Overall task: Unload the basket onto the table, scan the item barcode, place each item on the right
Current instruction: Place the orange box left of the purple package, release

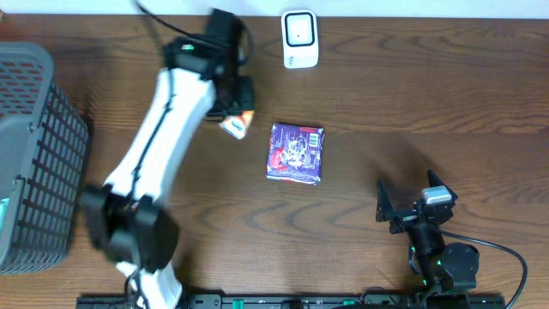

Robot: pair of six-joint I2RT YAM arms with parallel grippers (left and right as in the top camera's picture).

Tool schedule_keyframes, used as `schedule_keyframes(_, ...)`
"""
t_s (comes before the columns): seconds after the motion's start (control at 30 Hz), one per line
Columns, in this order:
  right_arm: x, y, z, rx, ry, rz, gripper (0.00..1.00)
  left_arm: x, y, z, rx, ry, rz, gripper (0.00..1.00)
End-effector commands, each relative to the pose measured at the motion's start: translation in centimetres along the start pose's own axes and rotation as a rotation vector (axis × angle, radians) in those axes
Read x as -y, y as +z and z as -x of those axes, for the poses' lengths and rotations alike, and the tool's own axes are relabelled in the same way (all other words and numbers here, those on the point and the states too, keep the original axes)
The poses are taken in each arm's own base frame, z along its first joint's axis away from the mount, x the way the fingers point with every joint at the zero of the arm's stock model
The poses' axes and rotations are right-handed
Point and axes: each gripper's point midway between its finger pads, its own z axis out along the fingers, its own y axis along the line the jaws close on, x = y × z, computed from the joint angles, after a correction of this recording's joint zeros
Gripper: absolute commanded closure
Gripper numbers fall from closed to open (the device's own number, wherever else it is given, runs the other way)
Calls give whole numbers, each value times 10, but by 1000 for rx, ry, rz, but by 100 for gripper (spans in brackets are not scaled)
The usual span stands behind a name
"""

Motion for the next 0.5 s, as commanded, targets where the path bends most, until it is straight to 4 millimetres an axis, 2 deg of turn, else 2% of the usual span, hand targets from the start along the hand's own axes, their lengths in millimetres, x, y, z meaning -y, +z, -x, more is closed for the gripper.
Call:
schedule_keyframes(0.0, 0, 0, -1, -1, 7, 1, 1, -7, 45, 4, -40, -32, 83, 93)
schedule_keyframes(0.07, 0, 0, -1, 0, 7, 1, 1, -3, 67, 6, -62, -54, 71, 92)
schedule_keyframes(0.1, 0, 0, -1, 0, 7, 1, 1, 1, 75, 6, -75, -55, 48, 87)
schedule_keyframes(0.17, 0, 0, -1, -1, 7, 1, 1, 13, 83, 3, -106, -56, -16, 57)
schedule_keyframes(0.23, 0, 0, -1, -1, 7, 1, 1, 24, 78, 5, -106, -30, -84, 12)
schedule_keyframes(0.27, 0, 0, -1, -1, 7, 1, 1, 28, 70, 10, -94, -11, -114, 1)
schedule_keyframes(0.33, 0, 0, -1, -1, 7, 1, 1, 28, 45, 26, -42, -9, -132, 2)
schedule_keyframes(0.37, 0, 0, -1, -1, 7, 1, 1, 26, 14, 44, 29, -10, -150, 2)
schedule_keyframes(0.4, 0, 0, -1, 0, 7, 1, 1, 24, -4, 54, 76, -6, -162, 2)
schedule_keyframes(0.47, 0, 0, -1, -1, 7, 1, 1, 15, -54, 80, 210, -13, -187, 2)
